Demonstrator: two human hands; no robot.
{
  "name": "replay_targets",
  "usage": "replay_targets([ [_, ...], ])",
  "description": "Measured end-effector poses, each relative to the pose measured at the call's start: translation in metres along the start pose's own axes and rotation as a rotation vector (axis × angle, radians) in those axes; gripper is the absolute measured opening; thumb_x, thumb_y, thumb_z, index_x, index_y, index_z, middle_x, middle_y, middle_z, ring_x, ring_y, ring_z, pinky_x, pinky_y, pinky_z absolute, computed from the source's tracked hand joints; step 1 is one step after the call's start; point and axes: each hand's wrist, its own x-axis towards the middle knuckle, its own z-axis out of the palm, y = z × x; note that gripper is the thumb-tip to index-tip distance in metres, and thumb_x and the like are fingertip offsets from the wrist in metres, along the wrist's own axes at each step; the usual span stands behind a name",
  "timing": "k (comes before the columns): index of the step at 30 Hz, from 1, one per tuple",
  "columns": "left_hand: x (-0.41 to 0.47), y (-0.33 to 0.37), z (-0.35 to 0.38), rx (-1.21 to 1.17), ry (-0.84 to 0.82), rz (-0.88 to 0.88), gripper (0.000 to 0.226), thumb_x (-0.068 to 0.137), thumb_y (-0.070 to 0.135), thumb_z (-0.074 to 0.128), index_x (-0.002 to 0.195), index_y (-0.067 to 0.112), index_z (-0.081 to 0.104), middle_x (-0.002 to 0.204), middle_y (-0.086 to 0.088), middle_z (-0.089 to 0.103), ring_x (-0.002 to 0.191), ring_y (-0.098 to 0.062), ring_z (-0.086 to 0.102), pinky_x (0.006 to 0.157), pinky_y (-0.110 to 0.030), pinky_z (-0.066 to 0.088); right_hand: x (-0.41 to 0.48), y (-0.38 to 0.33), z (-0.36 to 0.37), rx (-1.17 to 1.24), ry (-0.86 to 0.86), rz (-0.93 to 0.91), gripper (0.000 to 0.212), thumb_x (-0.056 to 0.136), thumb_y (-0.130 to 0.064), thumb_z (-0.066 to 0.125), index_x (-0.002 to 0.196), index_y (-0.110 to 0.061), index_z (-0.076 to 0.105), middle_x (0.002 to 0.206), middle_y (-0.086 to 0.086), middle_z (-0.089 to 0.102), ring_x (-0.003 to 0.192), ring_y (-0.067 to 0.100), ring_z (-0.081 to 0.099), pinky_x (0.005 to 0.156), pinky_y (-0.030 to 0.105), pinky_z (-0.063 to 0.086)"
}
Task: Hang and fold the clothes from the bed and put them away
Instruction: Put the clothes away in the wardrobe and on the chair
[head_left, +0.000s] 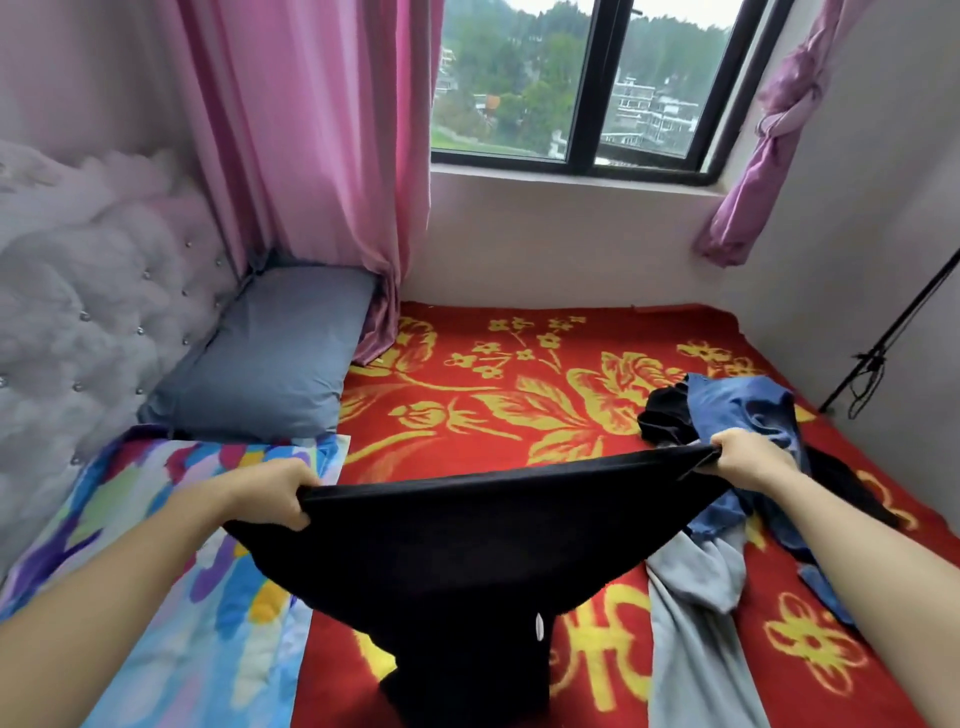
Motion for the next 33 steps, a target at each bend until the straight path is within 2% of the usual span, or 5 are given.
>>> replay_targets([
  [8, 0.024, 0.029, -0.1, -0.071, 0.768, -0.229, 0.016, 0.087, 0.013, 0.056, 0.092, 0.013, 0.07, 0.099, -0.019, 0.067, 0.095, -0.04, 0.061, 0.076, -0.038, 0.045, 0.043, -0.112, -0.059, 1.994, 0.231, 0.44, 0.023, 0.097, -0.012, 0.034, 0.103, -0.008, 0.055, 0.107, 0.011, 0.05, 0.085, 0.028, 0.054, 0.072, 0.04, 0.052],
  [12, 0.003, 0.043, -0.175, -0.007, 1.206, -0.223, 0.028, 0.086, 0.005, 0.052, 0.108, 0.013, 0.067, 0.099, -0.024, 0.065, 0.091, -0.045, 0.059, 0.072, -0.041, 0.043, 0.059, -0.133, -0.136, 1.963, 0.297, 0.098, 0.03, 0.097, -0.016, 0.027, 0.076, -0.018, 0.048, 0.06, -0.004, 0.06, 0.057, 0.011, 0.05, 0.054, 0.022, 0.042],
  [17, -0.028, 0.058, -0.207, 0.134, 1.446, -0.123, 0.03, 0.081, 0.003, 0.046, 0.104, 0.008, 0.064, 0.086, -0.022, 0.06, 0.074, -0.042, 0.056, 0.057, -0.035, 0.03, 0.064, -0.126, -0.164, 1.672, 0.494, -0.072, 0.027, 0.09, 0.0, 0.032, 0.071, -0.018, 0.039, 0.069, -0.003, 0.044, 0.057, 0.007, 0.039, 0.052, 0.018, 0.031],
  [25, -0.018, 0.028, -0.106, -0.072, 0.906, -0.042, 0.037, 0.081, -0.002, 0.058, 0.112, 0.016, 0.068, 0.11, -0.013, 0.068, 0.1, -0.036, 0.062, 0.084, -0.043, 0.047, 0.052, -0.062, -0.062, 1.403, 0.256, -0.051, 0.039, 0.081, 0.017, 0.048, 0.064, -0.017, 0.039, 0.035, -0.011, 0.047, 0.031, -0.002, 0.04, 0.038, 0.014, 0.032],
  [33, -0.024, -0.001, 0.092, 0.144, 0.089, -0.099, 0.012, 0.089, 0.028, 0.055, 0.098, 0.03, 0.063, 0.099, 0.01, 0.066, 0.098, -0.01, 0.06, 0.077, -0.027, 0.046, -0.005, 0.001, 0.092, 0.436, -0.206, -0.191, 0.027, 0.072, 0.02, 0.052, 0.068, -0.006, 0.048, 0.064, 0.005, 0.044, 0.062, 0.016, 0.04, 0.048, 0.022, 0.028],
])
